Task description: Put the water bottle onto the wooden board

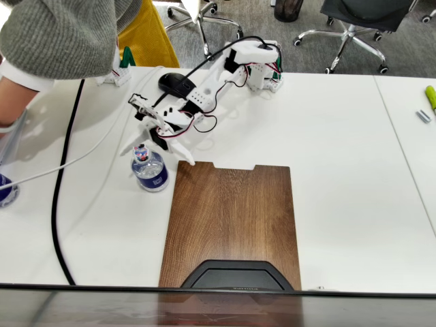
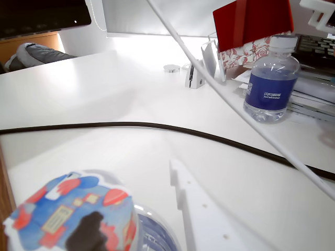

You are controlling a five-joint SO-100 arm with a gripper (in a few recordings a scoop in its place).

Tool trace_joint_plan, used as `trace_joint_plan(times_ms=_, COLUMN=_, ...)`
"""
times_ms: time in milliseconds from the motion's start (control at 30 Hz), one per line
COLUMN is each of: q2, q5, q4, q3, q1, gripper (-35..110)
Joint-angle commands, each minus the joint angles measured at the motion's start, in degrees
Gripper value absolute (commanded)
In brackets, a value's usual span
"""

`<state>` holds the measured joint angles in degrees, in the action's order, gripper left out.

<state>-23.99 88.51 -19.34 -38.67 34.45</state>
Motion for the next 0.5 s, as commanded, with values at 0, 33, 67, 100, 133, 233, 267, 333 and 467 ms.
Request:
trace_joint_plan(times_ms=0, q2=-1.7, q5=0.6, q4=0.5, q3=3.3, q1=-0.9, gripper=88)
trace_joint_plan(times_ms=33, q2=-1.7, q5=0.5, q4=0.7, q3=3.4, q1=-1.1, gripper=87)
trace_joint_plan(times_ms=67, q2=-1.7, q5=0.4, q4=0.8, q3=3.6, q1=-1.6, gripper=87)
trace_joint_plan(times_ms=100, q2=-1.8, q5=0.4, q4=0.8, q3=3.6, q1=-2.0, gripper=87)
trace_joint_plan(times_ms=133, q2=-1.8, q5=0.3, q4=0.8, q3=3.6, q1=-2.5, gripper=87)
trace_joint_plan(times_ms=233, q2=-2.1, q5=0.3, q4=0.8, q3=3.6, q1=-3.7, gripper=87)
trace_joint_plan(times_ms=267, q2=-2.1, q5=0.3, q4=0.8, q3=3.6, q1=-4.0, gripper=87)
trace_joint_plan(times_ms=333, q2=-2.1, q5=0.4, q4=0.8, q3=3.6, q1=-4.2, gripper=87)
trace_joint_plan(times_ms=467, q2=-2.1, q5=0.4, q4=1.1, q3=3.6, q1=-4.4, gripper=79)
